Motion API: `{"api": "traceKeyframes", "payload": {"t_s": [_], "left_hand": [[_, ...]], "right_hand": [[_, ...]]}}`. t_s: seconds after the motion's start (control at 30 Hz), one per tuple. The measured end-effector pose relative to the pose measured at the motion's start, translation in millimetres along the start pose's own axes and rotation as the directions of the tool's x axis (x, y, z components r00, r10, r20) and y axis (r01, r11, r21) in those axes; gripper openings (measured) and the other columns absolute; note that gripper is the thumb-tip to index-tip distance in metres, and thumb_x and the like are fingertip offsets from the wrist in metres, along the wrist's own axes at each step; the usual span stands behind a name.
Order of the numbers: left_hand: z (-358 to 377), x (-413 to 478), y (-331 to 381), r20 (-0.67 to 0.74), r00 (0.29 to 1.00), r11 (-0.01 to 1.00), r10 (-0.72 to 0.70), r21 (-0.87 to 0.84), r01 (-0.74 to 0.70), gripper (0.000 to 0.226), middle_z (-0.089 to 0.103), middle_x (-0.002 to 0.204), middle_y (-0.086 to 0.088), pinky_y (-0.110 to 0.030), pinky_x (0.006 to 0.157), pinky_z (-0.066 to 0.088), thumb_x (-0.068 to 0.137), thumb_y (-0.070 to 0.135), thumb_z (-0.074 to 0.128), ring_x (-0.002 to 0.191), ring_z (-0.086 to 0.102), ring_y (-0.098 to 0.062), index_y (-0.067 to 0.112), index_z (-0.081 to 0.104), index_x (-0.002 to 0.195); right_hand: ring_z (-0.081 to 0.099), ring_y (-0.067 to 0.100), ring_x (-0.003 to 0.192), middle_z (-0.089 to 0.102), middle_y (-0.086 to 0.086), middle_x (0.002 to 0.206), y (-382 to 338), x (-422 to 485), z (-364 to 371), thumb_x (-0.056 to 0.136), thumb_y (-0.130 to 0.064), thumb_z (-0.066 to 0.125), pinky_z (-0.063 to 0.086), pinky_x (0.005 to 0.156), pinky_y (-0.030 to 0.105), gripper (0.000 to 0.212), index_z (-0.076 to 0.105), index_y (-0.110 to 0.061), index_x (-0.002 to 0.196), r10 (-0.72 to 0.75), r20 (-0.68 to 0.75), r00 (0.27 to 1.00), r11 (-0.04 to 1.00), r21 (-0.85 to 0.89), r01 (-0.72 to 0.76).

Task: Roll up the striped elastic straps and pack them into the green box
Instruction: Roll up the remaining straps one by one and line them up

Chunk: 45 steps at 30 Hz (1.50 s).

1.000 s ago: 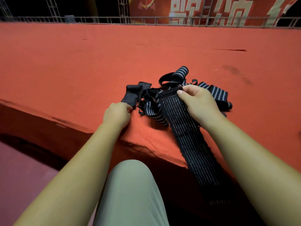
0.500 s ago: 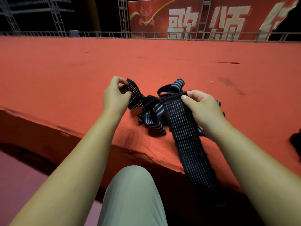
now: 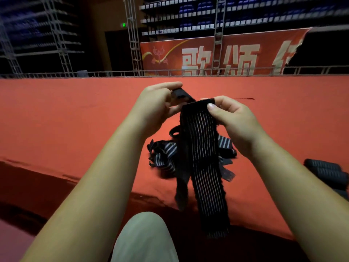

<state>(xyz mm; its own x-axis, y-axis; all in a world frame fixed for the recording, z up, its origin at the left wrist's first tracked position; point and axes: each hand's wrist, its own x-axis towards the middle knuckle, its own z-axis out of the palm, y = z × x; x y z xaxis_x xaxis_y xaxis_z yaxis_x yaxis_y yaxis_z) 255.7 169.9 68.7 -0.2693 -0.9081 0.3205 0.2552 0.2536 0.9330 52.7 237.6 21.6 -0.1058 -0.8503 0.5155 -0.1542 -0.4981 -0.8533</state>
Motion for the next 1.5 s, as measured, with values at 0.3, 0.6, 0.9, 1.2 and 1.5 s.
{"api": "traceKeyframes", "payload": {"t_s": [0.3, 0.6, 0.9, 1.2, 1.5], "left_hand": [[65.0, -19.6, -1.9, 0.105, 0.962, 0.913, 0.251, 0.304, -0.271, 0.013, 0.081, 0.089, -0.004, -0.029, 0.07, 0.058, 0.092, 0.013, 0.084, 0.078, 0.074, -0.014, 0.012, 0.084, 0.105], [106.3, -18.0, 8.4, 0.214, 0.918, 0.786, 0.333, 0.475, -0.396, 0.011, 0.068, 0.1, 0.0, -0.035, 0.078, 0.059, 0.086, 0.037, 0.09, 0.088, 0.07, -0.015, 0.027, 0.084, 0.086], [116.1, -22.1, 11.6, 0.432, 0.859, 0.845, 0.276, 0.317, -0.431, 0.035, 0.081, 0.105, 0.006, -0.03, 0.092, 0.063, 0.093, 0.007, 0.083, 0.093, 0.076, -0.007, 0.018, 0.079, 0.126], [120.2, -21.4, -5.5, 0.399, 0.871, 0.79, 0.287, 0.416, -0.451, 0.03, 0.078, 0.12, 0.005, -0.016, 0.091, 0.057, 0.095, 0.017, 0.083, 0.108, 0.074, -0.005, 0.014, 0.081, 0.125], [132.0, -18.9, -16.3, 0.172, 0.98, 0.993, 0.098, 0.051, -0.108, 0.025, 0.08, 0.098, -0.017, -0.038, 0.081, 0.063, 0.103, 0.023, 0.072, 0.088, 0.075, -0.029, -0.001, 0.079, 0.105]], "right_hand": [[0.064, 0.015, 0.097, 0.075, 0.001, 0.102, -38.5, -30.5, -43.2, 0.107, -0.014, 0.062, 0.049, 0.094, 0.037, 0.015, 0.077, -0.014, 0.112, -0.053, 0.03, 0.998, 0.997, -0.058, 0.055], [0.067, 0.018, 0.093, 0.077, 0.006, 0.102, -62.5, -55.5, -87.2, 0.107, -0.016, 0.064, 0.052, 0.091, 0.039, 0.016, 0.077, -0.011, 0.112, -0.025, -0.038, 0.999, 0.996, -0.081, 0.022], [0.07, 0.02, 0.089, 0.079, 0.009, 0.099, -60.4, -63.3, -111.7, 0.106, -0.014, 0.064, 0.054, 0.083, 0.035, 0.017, 0.078, -0.005, 0.11, 0.023, -0.2, 0.979, 1.0, -0.005, -0.024], [0.071, 0.023, 0.093, 0.079, 0.012, 0.102, -51.9, -72.2, -113.3, 0.106, -0.012, 0.063, 0.055, 0.091, 0.043, 0.018, 0.077, -0.002, 0.113, 0.048, -0.231, 0.972, 0.999, 0.005, -0.048], [0.07, 0.017, 0.089, 0.079, 0.005, 0.098, -48.7, -79.6, -107.0, 0.107, -0.014, 0.062, 0.055, 0.088, 0.039, 0.017, 0.078, -0.008, 0.107, 0.074, -0.201, 0.977, 0.996, -0.034, -0.082]]}}
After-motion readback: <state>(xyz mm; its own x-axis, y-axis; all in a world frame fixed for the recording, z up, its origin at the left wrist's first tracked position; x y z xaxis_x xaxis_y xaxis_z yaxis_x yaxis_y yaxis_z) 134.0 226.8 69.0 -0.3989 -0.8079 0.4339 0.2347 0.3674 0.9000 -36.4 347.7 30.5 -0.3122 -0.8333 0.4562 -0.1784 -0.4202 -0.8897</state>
